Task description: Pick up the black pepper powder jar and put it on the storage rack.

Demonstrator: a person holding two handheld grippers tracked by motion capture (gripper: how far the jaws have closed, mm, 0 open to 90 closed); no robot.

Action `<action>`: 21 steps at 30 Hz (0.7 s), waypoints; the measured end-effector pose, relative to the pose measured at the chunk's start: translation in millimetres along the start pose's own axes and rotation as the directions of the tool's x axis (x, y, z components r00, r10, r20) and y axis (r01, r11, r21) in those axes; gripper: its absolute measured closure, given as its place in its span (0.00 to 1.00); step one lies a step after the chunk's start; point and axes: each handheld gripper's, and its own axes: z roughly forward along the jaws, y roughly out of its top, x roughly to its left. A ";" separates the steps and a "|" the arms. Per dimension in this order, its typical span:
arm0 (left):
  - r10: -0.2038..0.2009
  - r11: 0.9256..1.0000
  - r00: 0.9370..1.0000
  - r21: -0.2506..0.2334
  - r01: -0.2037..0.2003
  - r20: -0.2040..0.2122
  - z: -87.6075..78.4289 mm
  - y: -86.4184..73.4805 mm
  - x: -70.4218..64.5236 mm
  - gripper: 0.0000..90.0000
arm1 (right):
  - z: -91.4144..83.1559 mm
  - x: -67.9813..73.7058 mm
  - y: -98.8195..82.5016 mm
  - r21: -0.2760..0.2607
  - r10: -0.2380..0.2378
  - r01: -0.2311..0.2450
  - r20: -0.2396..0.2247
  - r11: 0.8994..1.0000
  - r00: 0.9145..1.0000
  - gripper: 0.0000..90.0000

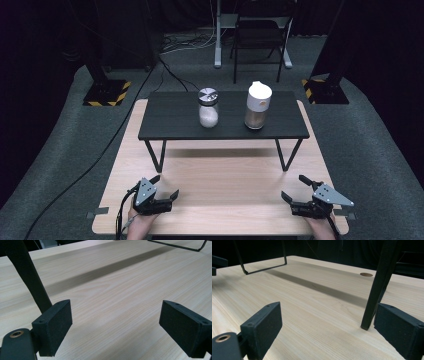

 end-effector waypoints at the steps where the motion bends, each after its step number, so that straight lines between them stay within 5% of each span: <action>1: 0.001 1.000 1.000 0.000 -0.001 0.000 0.0 0.1 0.1 0.12 | -0.7 0.5 0.0 0.001 -0.004 0.004 0.008 1.000 1.000 0.08; 21: 0.005 1.000 1.000 0.003 -0.005 0.004 0.5 0.7 -0.4 0.12 | 3.4 -3.4 -2.0 0.037 0.001 -0.002 0.015 0.999 1.000 0.09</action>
